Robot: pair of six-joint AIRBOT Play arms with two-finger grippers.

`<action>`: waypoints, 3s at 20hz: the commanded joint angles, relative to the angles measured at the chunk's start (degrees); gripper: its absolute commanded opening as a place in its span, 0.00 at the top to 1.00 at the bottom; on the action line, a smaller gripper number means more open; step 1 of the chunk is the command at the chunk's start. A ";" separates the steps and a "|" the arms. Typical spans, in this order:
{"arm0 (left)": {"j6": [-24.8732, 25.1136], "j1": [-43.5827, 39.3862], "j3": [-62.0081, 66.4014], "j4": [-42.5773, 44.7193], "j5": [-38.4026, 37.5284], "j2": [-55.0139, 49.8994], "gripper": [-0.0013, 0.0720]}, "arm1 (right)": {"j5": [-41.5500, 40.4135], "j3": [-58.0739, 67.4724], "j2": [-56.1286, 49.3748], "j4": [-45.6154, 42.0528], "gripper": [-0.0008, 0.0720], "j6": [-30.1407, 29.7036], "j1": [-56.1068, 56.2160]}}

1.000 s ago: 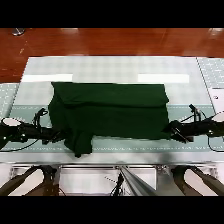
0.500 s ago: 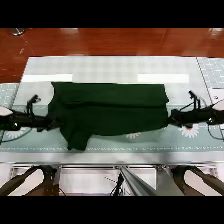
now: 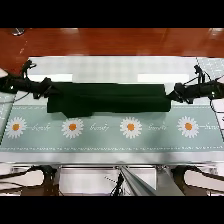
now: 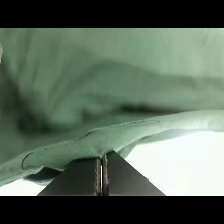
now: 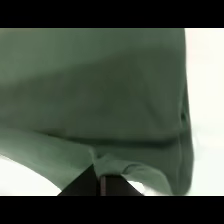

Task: Fold the shirts.

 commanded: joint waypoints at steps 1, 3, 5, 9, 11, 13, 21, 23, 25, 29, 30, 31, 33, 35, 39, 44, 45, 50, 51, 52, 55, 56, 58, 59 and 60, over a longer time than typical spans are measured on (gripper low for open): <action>-3.76 -2.78 13.68 0.11 -2.25 -11.65 0.94 | -1.27 6.49 -7.08 4.13 0.96 0.15 0.13; -5.66 -3.26 20.81 0.76 -5.27 -18.18 0.94 | -1.49 8.85 -10.69 8.55 0.96 -1.62 0.13; -7.17 -3.37 24.87 1.75 -5.90 -22.27 0.94 | -1.53 11.04 -14.27 9.92 0.96 -2.19 0.13; -7.85 -3.08 26.56 1.77 -0.46 -24.65 0.94 | -4.07 12.52 -18.64 10.21 0.96 -1.60 0.13; -7.80 -2.99 26.56 1.97 0.85 -24.81 0.94 | -5.44 12.52 -19.32 10.23 0.96 -1.53 0.13; -7.78 -2.84 26.56 3.15 0.74 -24.87 0.94 | -6.27 12.52 -19.41 10.49 0.96 -1.51 0.04; -5.68 -1.84 26.56 3.02 -2.95 -24.85 0.90 | -6.43 12.52 -19.41 9.79 0.76 -1.81 -0.70; -5.09 -1.86 26.64 3.06 -4.11 -24.61 0.01 | -6.03 12.52 -19.41 10.01 0.12 -2.71 -0.55; -5.53 -0.46 29.20 4.48 -7.52 -24.48 0.03 | -3.72 13.60 -19.41 9.79 0.13 -2.34 -1.92; -7.54 6.23 31.32 18.99 -13.70 -19.04 0.03 | 6.03 15.47 -18.80 5.14 0.13 -2.16 -9.73; -6.88 7.89 29.27 19.80 -13.73 -17.11 0.03 | 6.75 15.02 -18.82 2.25 0.13 -0.85 -10.82; -5.57 9.38 26.10 18.01 -13.55 -15.28 0.03 | 6.19 14.01 -18.84 1.11 0.13 -0.39 -11.02; -0.55 10.34 18.14 9.73 -11.30 -11.89 0.03 | 4.35 11.54 -19.52 3.54 0.13 -1.92 -9.99; 7.91 9.53 10.64 -0.68 -8.68 -8.00 0.03 | 4.28 11.15 -21.05 5.35 0.13 -3.19 -7.45; 10.91 5.35 3.67 -8.94 -4.28 -2.49 0.03 | 1.53 11.15 -23.12 8.98 0.13 -4.07 -0.35; 9.18 -1.27 3.72 -8.96 -5.07 -2.34 0.03 | 3.02 12.39 -19.19 7.63 0.96 -6.25 2.14; 9.53 -2.49 3.76 -8.96 -6.19 -2.34 0.13 | 3.54 12.39 -16.31 4.83 0.96 -6.16 1.64; 11.80 -13.60 3.78 -9.75 -6.78 -2.29 0.94 | 8.24 2.05 7.19 -9.73 0.96 -4.04 1.07; 11.76 -17.77 3.78 -9.29 -3.19 -2.32 0.95 | 7.93 -2.27 13.55 -9.66 0.96 -3.26 1.09; 11.26 -22.67 3.80 -8.35 3.13 -2.51 0.95 | 7.80 -6.03 19.41 -9.40 0.96 -1.90 1.11; 4.57 -36.35 6.62 -3.43 20.17 -5.62 0.95 | 8.70 -13.88 35.45 -8.63 0.96 3.32 1.14; 2.69 -40.37 9.25 -2.60 21.24 -8.11 0.94 | 9.81 -14.84 39.21 -8.66 0.96 4.90 1.14; -0.22 -46.80 15.17 -1.77 19.30 -14.03 0.94 | 12.11 -14.99 45.07 -8.50 0.96 7.37 1.14; -1.70 -49.29 18.01 -1.60 17.35 -16.90 0.95 | 12.61 -14.99 47.32 -7.98 0.96 8.09 1.14; -3.78 -51.78 20.76 -1.62 15.15 -19.78 0.94 | 12.98 -14.99 48.85 -7.32 0.96 8.50 1.14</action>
